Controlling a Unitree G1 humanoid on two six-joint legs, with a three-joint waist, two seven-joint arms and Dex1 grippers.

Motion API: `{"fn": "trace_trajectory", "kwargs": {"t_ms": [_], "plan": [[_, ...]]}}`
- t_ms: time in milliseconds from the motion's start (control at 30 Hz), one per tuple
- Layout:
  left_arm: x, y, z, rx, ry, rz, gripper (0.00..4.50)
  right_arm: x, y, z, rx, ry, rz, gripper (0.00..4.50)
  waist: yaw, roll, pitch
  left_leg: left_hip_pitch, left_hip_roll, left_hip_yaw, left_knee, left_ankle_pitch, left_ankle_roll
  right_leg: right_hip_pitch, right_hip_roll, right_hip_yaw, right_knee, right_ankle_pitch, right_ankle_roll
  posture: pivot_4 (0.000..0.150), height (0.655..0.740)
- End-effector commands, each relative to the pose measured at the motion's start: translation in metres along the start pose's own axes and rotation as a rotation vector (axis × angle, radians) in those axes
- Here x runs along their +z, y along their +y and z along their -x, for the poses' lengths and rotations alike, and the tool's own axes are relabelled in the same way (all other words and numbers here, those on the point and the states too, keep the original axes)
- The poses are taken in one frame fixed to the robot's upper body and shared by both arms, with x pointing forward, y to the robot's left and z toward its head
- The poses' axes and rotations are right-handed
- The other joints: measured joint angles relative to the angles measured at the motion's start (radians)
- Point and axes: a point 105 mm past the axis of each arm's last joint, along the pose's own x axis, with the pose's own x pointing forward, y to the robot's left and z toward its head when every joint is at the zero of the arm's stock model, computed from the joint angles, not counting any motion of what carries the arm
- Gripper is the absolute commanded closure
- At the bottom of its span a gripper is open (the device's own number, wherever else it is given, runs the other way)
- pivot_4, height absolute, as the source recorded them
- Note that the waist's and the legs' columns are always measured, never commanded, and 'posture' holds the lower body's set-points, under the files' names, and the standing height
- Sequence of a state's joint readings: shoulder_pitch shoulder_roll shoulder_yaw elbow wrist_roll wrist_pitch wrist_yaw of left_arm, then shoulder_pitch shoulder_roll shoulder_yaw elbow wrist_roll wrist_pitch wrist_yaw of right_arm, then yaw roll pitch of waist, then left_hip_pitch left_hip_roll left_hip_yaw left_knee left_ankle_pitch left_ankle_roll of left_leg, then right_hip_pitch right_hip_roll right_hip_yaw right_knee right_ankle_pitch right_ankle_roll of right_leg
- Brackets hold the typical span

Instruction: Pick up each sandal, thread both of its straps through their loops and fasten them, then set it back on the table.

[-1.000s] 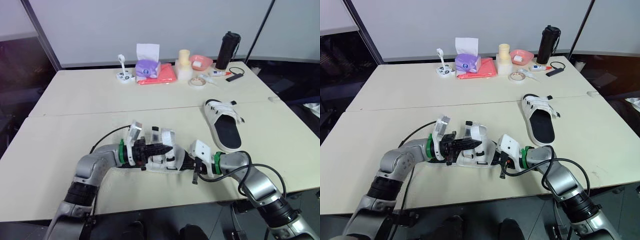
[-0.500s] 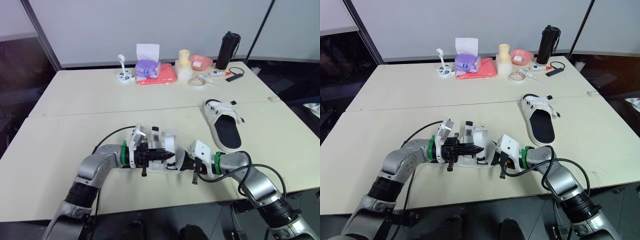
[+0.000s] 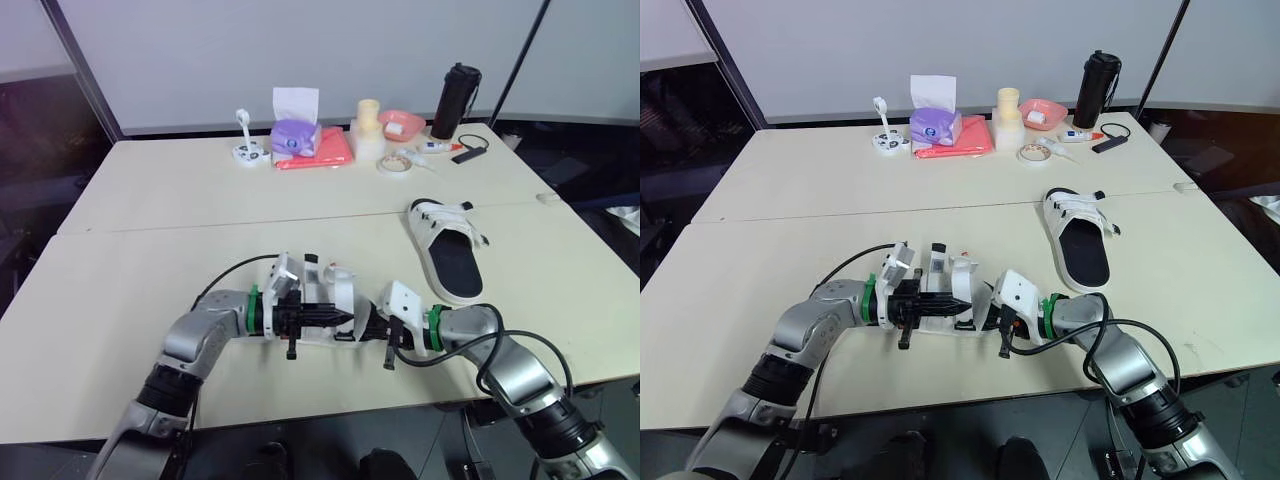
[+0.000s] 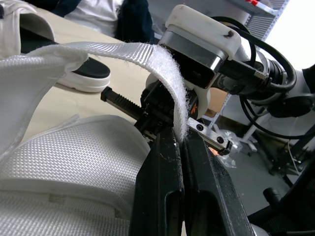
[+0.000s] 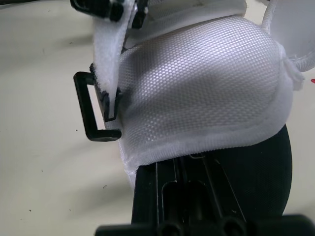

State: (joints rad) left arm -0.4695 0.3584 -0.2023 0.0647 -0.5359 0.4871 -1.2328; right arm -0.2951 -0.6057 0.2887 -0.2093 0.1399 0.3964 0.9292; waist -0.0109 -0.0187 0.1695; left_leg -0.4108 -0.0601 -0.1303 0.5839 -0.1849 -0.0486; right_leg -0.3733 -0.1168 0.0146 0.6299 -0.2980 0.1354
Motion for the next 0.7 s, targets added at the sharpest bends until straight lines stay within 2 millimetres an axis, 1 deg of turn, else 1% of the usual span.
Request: {"fn": "trace_trajectory", "kwargs": {"t_ms": [33, 367, 600, 700], "plan": [[0.0014, -0.0022, -0.0026, -0.03, 0.016, -0.022, 4.48, -0.0208, 0.0082, -0.0026, 0.021, 0.078, -0.047, 4.5, 0.0, 0.0, 0.0, 0.0, 0.0, 0.0, 0.0, 0.0, 0.0, 0.0, 0.0, 0.0, 0.0, 0.0, 0.0, 0.15, 0.74], [-0.0018, -0.0008, 0.0023, -0.058, 0.053, 0.004, 4.48, -0.0224, 0.0088, -0.0029, 0.02, 0.085, -0.046, 4.5, 0.0, 0.0, 0.0, 0.0, 0.0, 0.0, 0.0, 0.0, 0.0, 0.0, 0.0, 0.0, 0.0, 0.0, 0.0, 0.15, 0.74], [0.0009, 0.006, 0.005, -0.058, 0.064, 0.0, 4.48, -0.0224, 0.0088, -0.0037, 0.018, 0.086, -0.042, 4.5, -0.001, 0.0, 0.0, 0.0, 0.0, 0.0, 0.001, 0.0, 0.0, 0.0, 0.0, 0.0, 0.0, 0.0, 0.0, 0.15, 0.74], [-0.002, 0.0052, 0.0059, -0.076, 0.088, 0.009, 4.48, -0.023, 0.009, -0.0038, 0.018, 0.088, -0.041, 4.5, 0.0, 0.0, 0.0, 0.0, -0.001, 0.0, 0.001, 0.0, 0.0, 0.0, 0.0, 0.0, 0.0, 0.0, 0.001, 0.15, 0.74]]}}
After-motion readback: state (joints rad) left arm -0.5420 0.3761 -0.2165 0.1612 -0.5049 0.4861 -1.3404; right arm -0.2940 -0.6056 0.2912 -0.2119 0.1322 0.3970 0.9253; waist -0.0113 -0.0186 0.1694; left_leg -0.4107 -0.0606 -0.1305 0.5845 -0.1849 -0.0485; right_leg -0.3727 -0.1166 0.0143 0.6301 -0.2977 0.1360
